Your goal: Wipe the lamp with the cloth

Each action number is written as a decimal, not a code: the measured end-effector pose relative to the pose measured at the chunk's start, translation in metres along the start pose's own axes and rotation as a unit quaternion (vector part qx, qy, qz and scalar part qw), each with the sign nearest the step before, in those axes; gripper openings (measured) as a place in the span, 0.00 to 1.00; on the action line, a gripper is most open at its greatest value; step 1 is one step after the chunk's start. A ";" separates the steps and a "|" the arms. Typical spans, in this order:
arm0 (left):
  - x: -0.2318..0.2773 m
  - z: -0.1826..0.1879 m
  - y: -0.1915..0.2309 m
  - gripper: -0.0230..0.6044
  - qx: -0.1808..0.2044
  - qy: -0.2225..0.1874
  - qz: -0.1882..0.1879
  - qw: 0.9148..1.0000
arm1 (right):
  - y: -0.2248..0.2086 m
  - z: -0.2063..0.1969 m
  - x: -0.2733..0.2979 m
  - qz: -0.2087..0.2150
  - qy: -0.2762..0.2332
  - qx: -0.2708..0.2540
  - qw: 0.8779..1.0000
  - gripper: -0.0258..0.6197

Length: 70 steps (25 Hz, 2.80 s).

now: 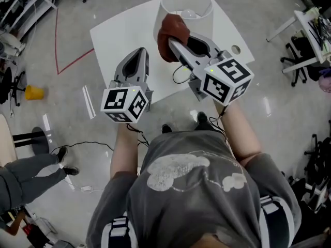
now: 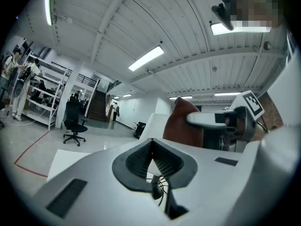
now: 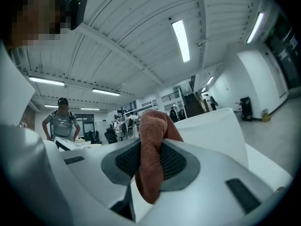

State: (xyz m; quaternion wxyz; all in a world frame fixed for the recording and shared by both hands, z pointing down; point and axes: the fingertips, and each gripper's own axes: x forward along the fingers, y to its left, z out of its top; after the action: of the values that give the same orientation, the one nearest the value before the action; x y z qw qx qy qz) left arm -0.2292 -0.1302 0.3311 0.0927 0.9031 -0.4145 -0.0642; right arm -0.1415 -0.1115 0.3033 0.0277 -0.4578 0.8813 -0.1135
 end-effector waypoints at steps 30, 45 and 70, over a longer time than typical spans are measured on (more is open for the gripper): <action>-0.028 -0.006 -0.004 0.05 0.019 0.023 0.069 0.997 | -0.012 -0.078 0.003 0.023 0.083 0.071 0.994 0.18; 0.001 0.022 0.000 0.05 0.035 0.001 -0.007 0.999 | -0.004 -0.040 0.016 -0.008 0.025 0.082 0.996 0.18; 0.013 0.032 0.089 0.05 -0.012 0.040 -0.185 0.982 | -0.021 -0.052 0.079 -0.245 -0.019 0.122 0.962 0.18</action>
State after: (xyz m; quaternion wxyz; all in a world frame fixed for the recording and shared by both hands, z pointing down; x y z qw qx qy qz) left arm -0.2926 -0.2007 0.3196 0.1063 0.9649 -0.2353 -0.0485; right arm -0.1785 -0.1780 0.3633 0.0712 -0.6551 0.7209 -0.2147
